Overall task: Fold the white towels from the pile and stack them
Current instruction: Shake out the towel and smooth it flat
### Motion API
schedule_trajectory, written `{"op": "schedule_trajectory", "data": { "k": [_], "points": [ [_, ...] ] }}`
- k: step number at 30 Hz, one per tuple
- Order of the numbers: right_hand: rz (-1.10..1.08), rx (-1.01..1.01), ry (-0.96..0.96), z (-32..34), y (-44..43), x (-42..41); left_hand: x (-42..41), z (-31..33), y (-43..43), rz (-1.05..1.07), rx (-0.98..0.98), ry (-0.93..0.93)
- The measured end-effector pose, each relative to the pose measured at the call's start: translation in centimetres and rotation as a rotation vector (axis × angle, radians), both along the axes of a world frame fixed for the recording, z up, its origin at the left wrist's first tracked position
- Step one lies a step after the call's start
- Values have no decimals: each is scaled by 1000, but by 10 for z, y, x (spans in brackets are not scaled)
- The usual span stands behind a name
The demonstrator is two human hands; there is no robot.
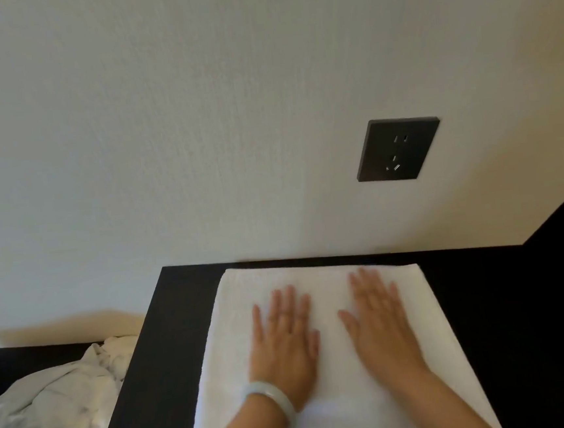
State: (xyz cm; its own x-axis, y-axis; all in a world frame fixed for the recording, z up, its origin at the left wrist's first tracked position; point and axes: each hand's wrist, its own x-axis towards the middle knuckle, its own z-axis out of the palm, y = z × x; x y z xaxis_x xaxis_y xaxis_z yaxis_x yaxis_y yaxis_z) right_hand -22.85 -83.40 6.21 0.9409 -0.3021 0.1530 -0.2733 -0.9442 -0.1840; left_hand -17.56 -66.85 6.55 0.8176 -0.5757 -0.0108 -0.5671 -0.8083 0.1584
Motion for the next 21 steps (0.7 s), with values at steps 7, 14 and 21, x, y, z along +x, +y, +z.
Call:
{"op": "schedule_trajectory", "data": {
  "k": [7,14,21],
  "points": [
    [-242,-47,197,-16,-45,-46,15,-19,62,192,106,8],
    [-35,-1,62,7,50,-37,-52,2,11,-7,26,15],
    [-187,-36,144,-17,-3,-89,-36,-18,74,149,112,22]
  ]
}}
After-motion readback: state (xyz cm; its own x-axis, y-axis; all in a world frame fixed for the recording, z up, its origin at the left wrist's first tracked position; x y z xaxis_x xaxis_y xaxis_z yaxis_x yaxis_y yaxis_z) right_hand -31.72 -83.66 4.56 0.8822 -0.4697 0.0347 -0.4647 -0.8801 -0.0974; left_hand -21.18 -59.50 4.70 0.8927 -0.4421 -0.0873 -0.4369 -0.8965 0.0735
